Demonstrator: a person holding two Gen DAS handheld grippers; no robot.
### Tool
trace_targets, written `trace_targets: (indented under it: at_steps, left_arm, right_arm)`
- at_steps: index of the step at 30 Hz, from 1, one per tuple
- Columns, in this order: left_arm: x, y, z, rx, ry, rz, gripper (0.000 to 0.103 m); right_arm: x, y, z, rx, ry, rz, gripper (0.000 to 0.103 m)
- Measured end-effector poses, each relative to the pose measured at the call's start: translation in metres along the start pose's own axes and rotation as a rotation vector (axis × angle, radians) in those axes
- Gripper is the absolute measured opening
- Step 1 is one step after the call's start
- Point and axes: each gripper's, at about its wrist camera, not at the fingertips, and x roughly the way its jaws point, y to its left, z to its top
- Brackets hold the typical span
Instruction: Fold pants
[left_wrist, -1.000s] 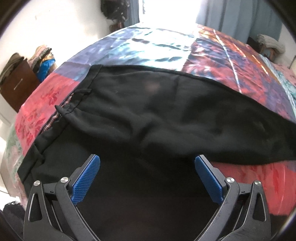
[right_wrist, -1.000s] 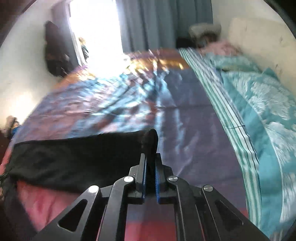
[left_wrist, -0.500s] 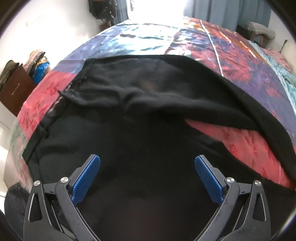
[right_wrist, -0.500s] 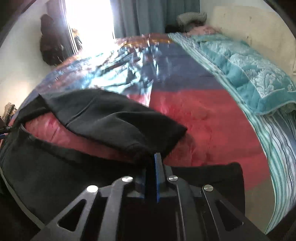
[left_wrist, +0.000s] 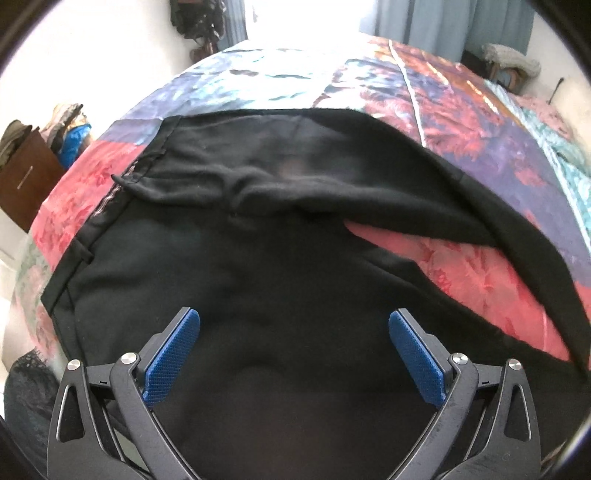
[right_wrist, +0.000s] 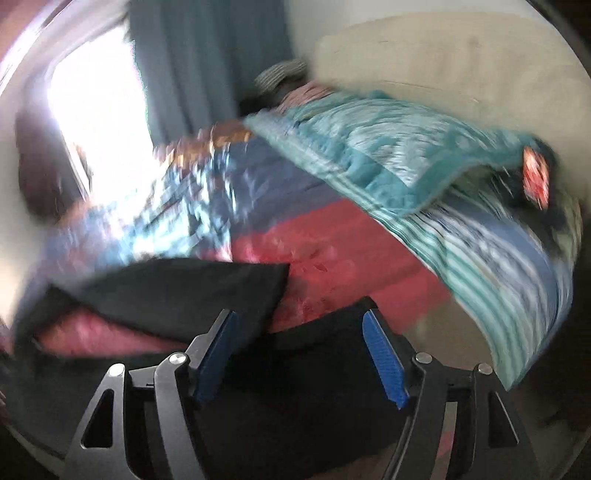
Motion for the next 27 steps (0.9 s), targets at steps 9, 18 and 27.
trace_targets:
  at_steps: [9, 18, 27]
  left_arm:
    - [0.009, 0.024, -0.007, -0.051, 0.022, -0.007, 0.102]
    - [0.017, 0.029, -0.011, -0.048, 0.044, 0.008, 0.102]
    - [0.027, -0.005, 0.054, 0.02, 0.064, -0.136, 0.102]
  right_arm:
    - [0.033, 0.045, -0.036, 0.151, 0.195, 0.334, 0.071]
    - [0.098, -0.013, -0.032, 0.619, 0.205, 0.36, 0.053]
    - [0.059, 0.004, 0.012, 0.52, 0.118, 0.416, 0.011]
